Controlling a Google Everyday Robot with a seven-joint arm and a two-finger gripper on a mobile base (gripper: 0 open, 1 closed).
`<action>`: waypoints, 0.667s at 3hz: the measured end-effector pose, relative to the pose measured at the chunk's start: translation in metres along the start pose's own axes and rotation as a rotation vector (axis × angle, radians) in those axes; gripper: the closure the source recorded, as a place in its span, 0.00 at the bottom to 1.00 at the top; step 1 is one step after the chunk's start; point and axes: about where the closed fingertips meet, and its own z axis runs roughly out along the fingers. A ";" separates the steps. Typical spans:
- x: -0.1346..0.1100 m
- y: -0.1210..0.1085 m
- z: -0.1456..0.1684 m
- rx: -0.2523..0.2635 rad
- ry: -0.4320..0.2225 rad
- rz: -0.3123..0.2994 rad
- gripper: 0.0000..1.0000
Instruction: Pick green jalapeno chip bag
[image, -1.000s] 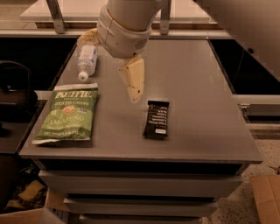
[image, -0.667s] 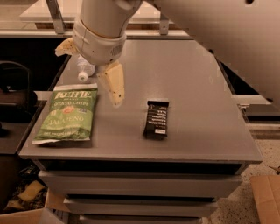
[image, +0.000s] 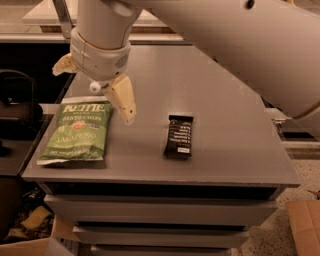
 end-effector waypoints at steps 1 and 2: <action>-0.006 -0.006 0.034 -0.071 -0.052 -0.105 0.00; -0.008 -0.011 0.067 -0.121 -0.106 -0.174 0.00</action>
Offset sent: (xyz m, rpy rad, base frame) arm 0.0105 0.0517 -0.0932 -0.1107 0.1470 0.3144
